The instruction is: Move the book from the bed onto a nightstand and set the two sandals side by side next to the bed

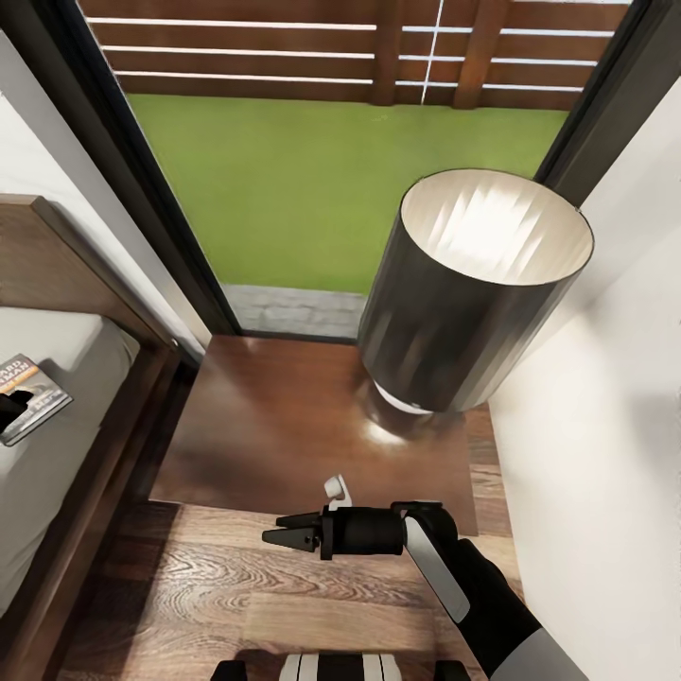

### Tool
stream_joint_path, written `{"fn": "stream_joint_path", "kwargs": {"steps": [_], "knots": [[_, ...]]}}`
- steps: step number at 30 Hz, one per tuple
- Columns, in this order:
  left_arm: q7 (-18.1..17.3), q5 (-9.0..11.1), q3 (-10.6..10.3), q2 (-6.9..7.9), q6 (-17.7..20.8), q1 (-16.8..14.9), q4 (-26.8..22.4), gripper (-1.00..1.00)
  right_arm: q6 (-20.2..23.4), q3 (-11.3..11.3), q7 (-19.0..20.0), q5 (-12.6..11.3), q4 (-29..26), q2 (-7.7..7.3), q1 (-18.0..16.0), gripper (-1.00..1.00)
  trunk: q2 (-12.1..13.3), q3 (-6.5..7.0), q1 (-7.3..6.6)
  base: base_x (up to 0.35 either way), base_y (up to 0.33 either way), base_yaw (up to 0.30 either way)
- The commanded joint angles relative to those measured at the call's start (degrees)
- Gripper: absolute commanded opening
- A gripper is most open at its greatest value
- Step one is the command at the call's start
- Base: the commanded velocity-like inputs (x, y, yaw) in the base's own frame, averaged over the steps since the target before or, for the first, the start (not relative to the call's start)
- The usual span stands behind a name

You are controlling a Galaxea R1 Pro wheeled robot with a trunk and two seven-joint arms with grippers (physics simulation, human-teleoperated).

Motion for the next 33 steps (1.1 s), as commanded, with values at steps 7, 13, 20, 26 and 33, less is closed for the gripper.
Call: {"fn": "stream_joint_path", "kwargs": {"steps": [7,13,20,26,33], "knots": [[0.3,0.6,0.1,0.00,0.3,0.0,-0.1,1.00,0.3,0.0,0.0,-0.3,0.0,0.00,0.0,1.00,0.4,0.16,-0.23,0.000,0.000,0.000],[0.3,0.6,0.1,0.00,0.3,0.0,-0.1,1.00,0.3,0.0,0.0,-0.3,0.0,0.00,0.0,1.00,1.6,0.69,-0.89,0.000,0.000,0.000],[0.3,0.6,0.1,0.05,0.3,0.0,-0.1,1.00,0.3,0.0,0.0,-0.2,0.0,0.00,0.0,1.00,4.4,1.95,-2.43,0.000,0.000,0.000],[0.4,0.6,0.1,0.12,0.4,0.0,-0.2,1.00,0.3,0.0,0.0,-0.3,0.0,0.00,0.0,1.00,6.8,3.03,-3.74,0.000,0.000,0.000],[0.4,0.5,0.3,1.47,0.6,0.0,-0.4,1.00,0.3,0.0,0.0,-0.2,0.0,0.00,0.0,1.00,8.4,3.75,-4.62,0.000,0.000,0.000]]}}
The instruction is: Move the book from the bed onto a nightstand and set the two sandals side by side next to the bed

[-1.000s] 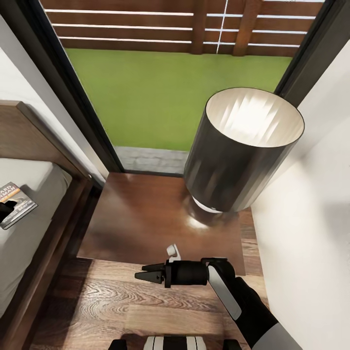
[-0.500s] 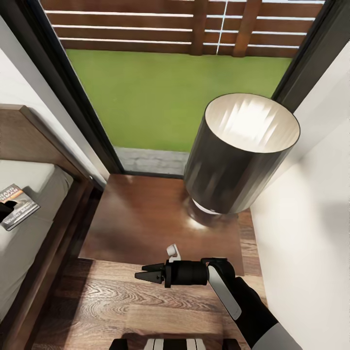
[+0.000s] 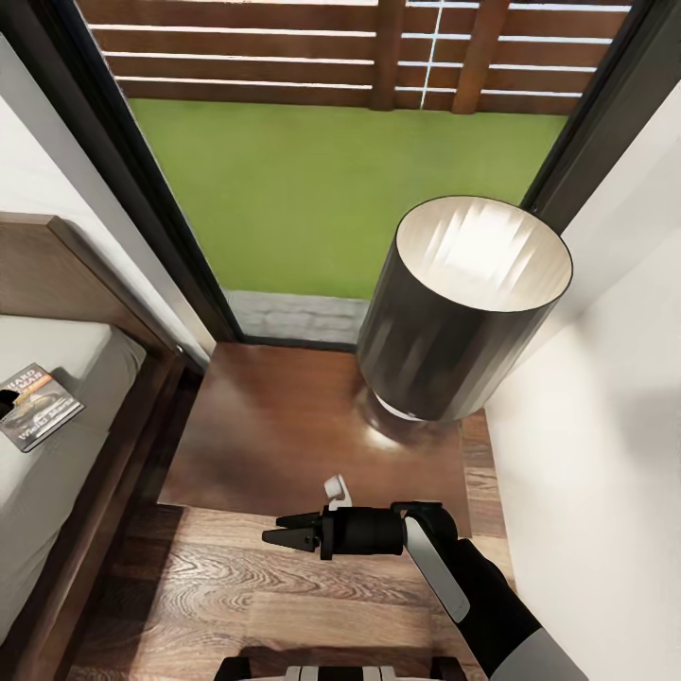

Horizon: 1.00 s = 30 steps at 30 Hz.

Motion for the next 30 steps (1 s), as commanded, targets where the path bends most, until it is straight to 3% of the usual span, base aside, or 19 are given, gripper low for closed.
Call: {"fn": "stream_joint_path", "kwargs": {"steps": [1,8,9,11,18,30], "knots": [[0.3,0.6,0.1,0.33,0.4,0.0,-0.1,1.00,0.3,0.0,0.0,-0.3,0.0,0.00,0.0,1.00,0.0,-0.03,0.00,0.000,0.000,0.000],[-0.1,0.6,0.1,3.19,1.2,0.0,-0.2,1.00,0.3,0.0,0.0,-0.3,0.0,0.00,0.0,1.00,0.0,-0.03,0.00,0.000,0.000,0.000],[-1.1,0.6,0.1,4.32,1.7,0.0,-0.2,1.00,0.3,0.0,0.0,-0.3,0.1,0.00,0.0,1.00,0.0,-0.03,0.00,0.000,0.000,0.000],[-3.1,0.3,0.0,5.10,2.0,0.0,-0.2,1.00,0.3,0.0,0.0,-0.3,1.3,0.00,0.0,1.00,0.0,-0.03,0.00,0.000,0.000,0.000],[-4.5,-2.8,0.0,5.39,2.1,0.0,-0.2,1.00,-0.4,0.0,0.0,-0.3,4.4,0.08,0.0,1.00,1.2,0.51,-0.66,0.000,0.000,0.000],[-4.5,-3.2,0.0,5.40,1.9,0.1,-0.1,1.00,-0.9,0.1,0.0,-0.4,4.6,0.09,0.0,1.00,6.0,2.66,-3.30,0.000,0.000,0.000]]}}
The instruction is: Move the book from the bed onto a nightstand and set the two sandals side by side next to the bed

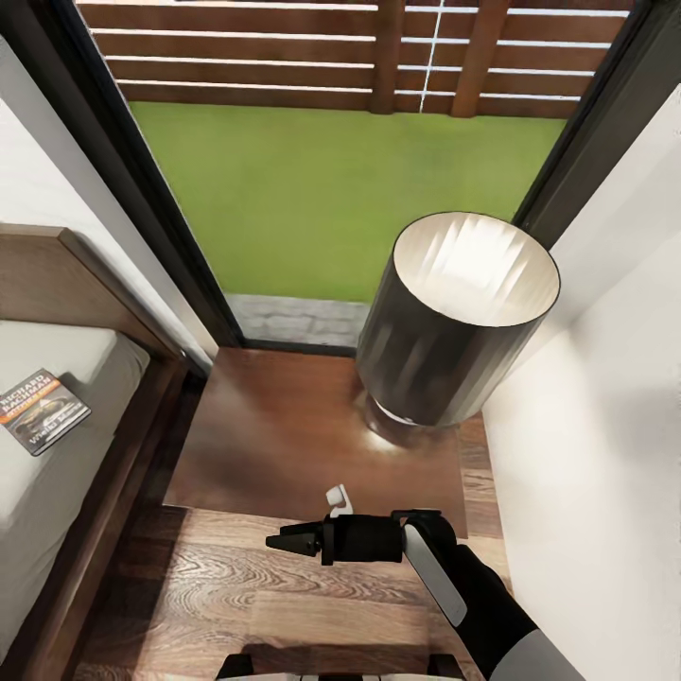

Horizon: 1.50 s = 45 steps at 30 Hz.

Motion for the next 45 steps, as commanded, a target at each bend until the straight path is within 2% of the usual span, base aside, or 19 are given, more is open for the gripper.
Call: {"fn": "stream_joint_path", "kwargs": {"steps": [1,12,16,18,21,34,38,40,42,45], "knots": [[-0.1,0.2,0.2,-0.02,0.3,0.0,-0.1,1.00,0.3,0.0,0.0,-0.3,0.0,0.00,0.0,1.00,0.4,0.16,-0.23,0.000,0.000,0.000],[-0.2,-0.3,0.3,-0.02,0.2,0.0,0.4,1.00,0.3,0.0,0.0,-0.4,0.0,0.00,0.0,1.00,4.8,2.13,-2.64,0.000,0.000,0.000],[-0.2,-2.3,0.3,-0.02,0.0,0.1,0.5,1.00,0.3,0.0,0.0,-0.4,0.0,-0.01,0.0,1.00,4.8,2.13,-2.64,0.000,0.000,0.000],[-0.3,-3.9,0.3,-0.03,-0.1,0.2,0.5,1.00,0.3,0.0,0.0,-0.5,0.0,0.00,0.0,1.00,4.8,2.13,-2.64,0.000,0.000,0.000],[-0.3,-5.0,0.3,-0.08,-0.1,0.3,0.5,1.00,0.3,0.0,0.0,-0.5,0.0,0.00,0.0,1.00,4.8,2.13,-2.64,0.000,0.000,0.000],[-0.4,-5.5,0.2,-0.34,0.0,0.3,0.7,1.00,0.3,-0.1,-0.1,-0.3,0.1,0.00,0.0,1.00,4.8,2.13,-2.64,0.000,0.000,0.000],[-1.0,-5.7,0.1,-0.36,-0.3,0.3,3.7,1.00,0.1,-0.1,-0.1,-0.2,0.3,0.00,0.0,1.00,4.8,2.13,-2.64,0.000,0.000,0.000],[-1.7,-5.7,-0.2,-0.43,-2.7,0.3,7.3,1.00,-1.2,-0.1,-0.1,-0.2,1.3,0.00,0.0,1.00,4.8,2.13,-2.64,0.000,0.000,0.000],[-2.9,-5.8,-1.6,-0.74,-7.4,0.3,11.0,1.00,-3.0,-0.1,-0.1,-0.2,3.1,0.00,0.0,1.00,4.8,2.13,-2.64,0.000,0.000,0.000],[-7.5,-5.8,-6.1,-1.05,-12.6,0.3,16.2,1.00,-4.5,-0.3,-0.1,-0.2,5.7,0.00,0.0,1.00,4.8,2.13,-2.64,0.000,0.000,0.000]]}}
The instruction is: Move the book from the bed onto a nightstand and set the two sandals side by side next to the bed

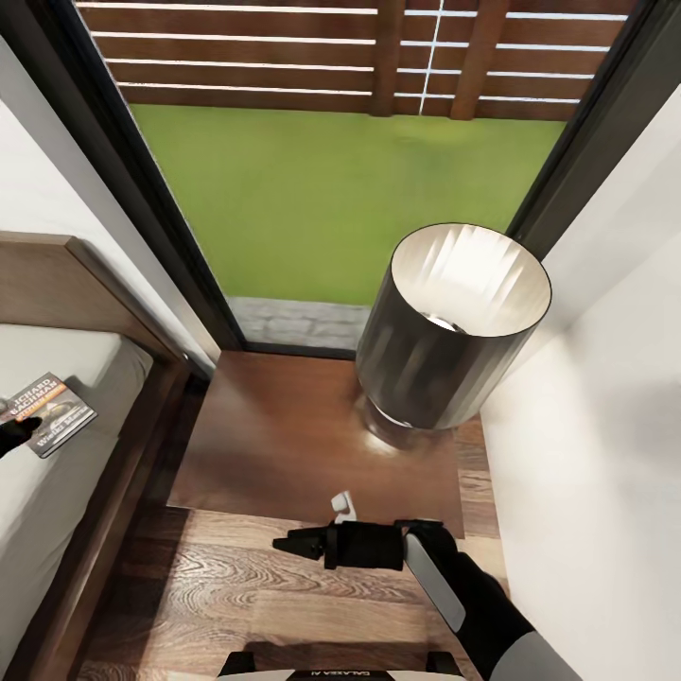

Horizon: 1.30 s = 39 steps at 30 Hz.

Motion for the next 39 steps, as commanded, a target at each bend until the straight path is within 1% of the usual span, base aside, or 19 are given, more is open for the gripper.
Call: {"fn": "stream_joint_path", "kwargs": {"steps": [1,2,3,4,5,8,9,10,12,15,17,18,19,20,24,30,32,35,39], "knots": [[-1.3,0.5,-0.6,-0.03,0.0,0.0,0.7,1.00,0.3,0.0,-0.1,-0.4,0.3,0.00,0.0,1.00,0.0,-0.03,0.00,0.000,0.000,0.000],[-3.5,0.5,-2.0,-0.06,-0.6,0.0,1.8,1.00,0.1,0.0,-0.1,-0.4,0.7,0.00,0.0,1.00,0.0,-0.03,0.00,0.000,0.000,0.000],[-4.6,0.5,-2.5,-0.08,-0.9,0.0,2.2,1.00,0.0,0.0,-0.1,-0.4,0.8,0.00,0.0,1.00,0.0,-0.03,0.00,0.000,0.000,0.000],[-6.6,0.5,-3.3,-0.06,-1.2,0.0,3.0,1.00,-0.1,0.0,-0.1,-0.4,1.1,0.00,0.0,1.00,0.0,-0.03,0.00,0.000,0.000,0.000],[-7.5,0.6,-3.6,-0.03,-1.3,0.0,3.2,1.00,-0.1,0.0,-0.1,-0.4,1.3,0.00,0.0,1.00,0.0,-0.03,0.00,0.000,0.000,0.000],[-12.2,0.6,-4.3,0.20,-1.6,0.0,3.9,1.00,-0.3,0.0,-0.1,-0.4,2.3,0.00,0.0,1.00,0.0,-0.03,0.00,0.000,0.000,0.000],[-15.4,0.6,-4.5,1.12,-1.6,0.0,3.8,1.00,-1.2,0.0,-0.1,-0.4,2.8,0.00,0.0,1.00,0.0,-0.03,0.00,0.000,0.000,0.000],[-15.8,0.6,-4.5,1.47,-1.6,0.0,3.8,1.00,-1.4,0.0,-0.1,-0.4,2.8,0.00,0.0,1.00,0.0,-0.03,0.00,0.000,0.000,0.000],[-16.9,0.6,-4.5,3.08,-1.5,0.1,3.7,1.00,-1.8,0.0,-0.1,-0.4,3.0,0.00,0.0,1.00,0.0,-0.03,0.00,0.000,0.000,0.000],[-17.6,0.8,-4.4,6.88,-1.3,0.1,3.7,1.00,-2.0,0.0,-0.1,-0.4,3.0,0.00,0.0,1.00,0.0,-0.03,0.00,0.000,0.000,0.000],[-18.2,0.9,-4.4,8.38,-1.1,0.1,3.8,1.00,-2.0,0.0,-0.1,-0.4,3.0,0.00,0.0,1.00,0.0,-0.03,0.00,0.000,0.000,0.000],[-22.1,1.1,-4.5,8.80,-0.6,0.1,4.3,1.00,-2.0,0.0,-0.1,-0.4,3.0,0.00,0.0,1.00,0.0,-0.03,0.00,0.000,0.000,0.000],[-25.2,1.1,-4.5,8.64,0.1,0.1,5.2,1.00,-2.0,0.0,-0.1,-0.4,3.0,0.00,0.0,1.00,0.0,-0.03,0.00,0.000,0.000,0.000],[-26.3,1.1,-4.6,8.54,0.4,0.1,5.6,1.00,-2.0,0.0,-0.1,-0.4,3.0,0.00,0.0,1.00,0.0,-0.03,0.00,0.000,0.000,0.000],[-34.3,1.2,-4.6,7.67,2.6,0.1,8.5,1.00,-2.0,0.0,-0.1,-0.4,3.0,0.00,0.0,1.00,0.0,-0.03,0.00,0.000,0.000,0.000],[-41.3,1.3,-4.6,7.03,4.2,0.1,11.4,1.00,-2.0,0.0,-0.1,-0.4,3.0,0.03,0.0,1.00,0.0,-0.03,0.00,0.000,0.000,0.000],[-42.3,1.3,-4.6,6.92,4.4,0.1,11.7,1.00,-2.0,0.0,-0.1,-0.4,3.0,0.05,0.0,1.00,0.0,-0.03,0.00,0.000,0.000,0.000],[-42.7,1.3,-4.6,6.85,4.6,0.1,11.8,1.00,-2.0,0.0,-0.1,-0.4,3.0,0.01,0.0,1.00,0.0,-0.03,0.00,0.000,0.000,0.000],[-42.9,1.2,-4.6,6.83,6.7,0.1,11.8,1.00,-2.0,0.0,-0.1,-0.4,3.0,0.00,0.0,1.00,0.0,-0.03,0.00,0.000,0.000,0.000]]}}
